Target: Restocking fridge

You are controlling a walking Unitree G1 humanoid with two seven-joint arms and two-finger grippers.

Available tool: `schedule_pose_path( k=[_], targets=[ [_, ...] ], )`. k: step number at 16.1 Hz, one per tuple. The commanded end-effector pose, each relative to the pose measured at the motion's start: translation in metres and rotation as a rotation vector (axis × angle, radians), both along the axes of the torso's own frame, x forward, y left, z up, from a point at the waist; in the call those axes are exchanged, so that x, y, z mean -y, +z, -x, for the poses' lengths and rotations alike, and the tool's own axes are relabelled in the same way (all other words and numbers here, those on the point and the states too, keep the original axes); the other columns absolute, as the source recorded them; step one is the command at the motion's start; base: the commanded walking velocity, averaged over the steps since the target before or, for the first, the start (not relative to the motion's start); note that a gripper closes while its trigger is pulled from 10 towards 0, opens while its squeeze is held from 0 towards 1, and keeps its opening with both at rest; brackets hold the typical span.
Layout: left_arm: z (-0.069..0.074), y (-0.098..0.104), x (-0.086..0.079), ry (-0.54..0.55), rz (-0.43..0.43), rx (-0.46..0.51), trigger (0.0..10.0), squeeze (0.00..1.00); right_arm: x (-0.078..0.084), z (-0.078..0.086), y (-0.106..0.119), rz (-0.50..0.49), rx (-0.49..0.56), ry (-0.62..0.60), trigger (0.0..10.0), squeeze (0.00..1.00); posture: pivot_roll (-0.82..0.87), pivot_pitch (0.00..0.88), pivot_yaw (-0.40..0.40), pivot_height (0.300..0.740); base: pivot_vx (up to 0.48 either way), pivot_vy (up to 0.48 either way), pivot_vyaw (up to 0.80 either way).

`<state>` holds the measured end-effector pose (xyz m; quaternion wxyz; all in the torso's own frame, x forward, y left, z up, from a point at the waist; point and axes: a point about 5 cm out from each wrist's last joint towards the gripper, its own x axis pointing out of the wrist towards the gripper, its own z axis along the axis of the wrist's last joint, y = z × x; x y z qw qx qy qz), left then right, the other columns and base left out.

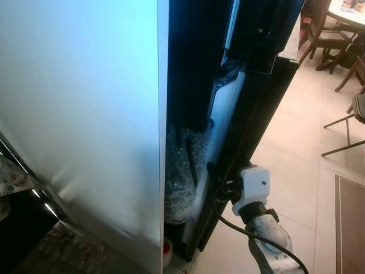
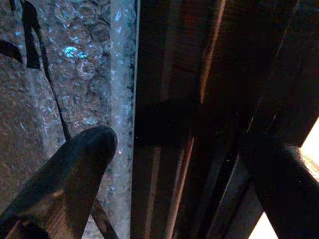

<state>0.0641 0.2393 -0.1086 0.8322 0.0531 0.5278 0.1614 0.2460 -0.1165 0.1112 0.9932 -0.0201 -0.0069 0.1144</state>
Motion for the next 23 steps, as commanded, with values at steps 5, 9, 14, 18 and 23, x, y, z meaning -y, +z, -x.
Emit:
schedule_pose_path(
  k=[5, 9, 14, 18, 23],
  targets=[
    [0.006, -0.002, 0.004, -0.006, 0.003, -0.022, 10.0, 0.00, 0.003, -0.012, 0.003, 0.017, 0.020, -0.068, 10.0, 0.00, 0.03, 0.000, -0.070, 0.740, 0.000, 0.000, 0.00],
    [0.006, -0.002, 0.004, -0.009, 0.006, -0.022, 10.0, 0.00, 0.019, -0.009, 0.003, 0.052, 0.025, -0.153, 10.0, 0.00, 0.02, 0.000, -0.072, 0.740, 0.000, 0.000, 0.00],
    [0.006, -0.002, 0.004, -0.013, 0.007, -0.024, 10.0, 0.00, 0.054, 0.011, -0.002, 0.127, -0.010, -0.297, 10.0, 0.00, 0.00, 0.000, -0.068, 0.740, 0.000, 0.000, 0.00],
    [0.005, -0.002, 0.004, -0.017, 0.007, -0.022, 10.0, 0.00, 0.072, 0.018, -0.006, 0.155, -0.029, -0.364, 10.0, 0.00, -0.01, 0.000, -0.065, 0.740, 0.000, 0.000, 0.00],
    [0.005, -0.002, 0.004, -0.019, 0.007, -0.019, 10.0, 0.00, 0.135, 0.038, -0.034, 0.084, -0.154, -0.679, 10.0, 0.00, -0.01, 0.000, -0.060, 0.740, 0.000, 0.000, 0.00]
  ],
)
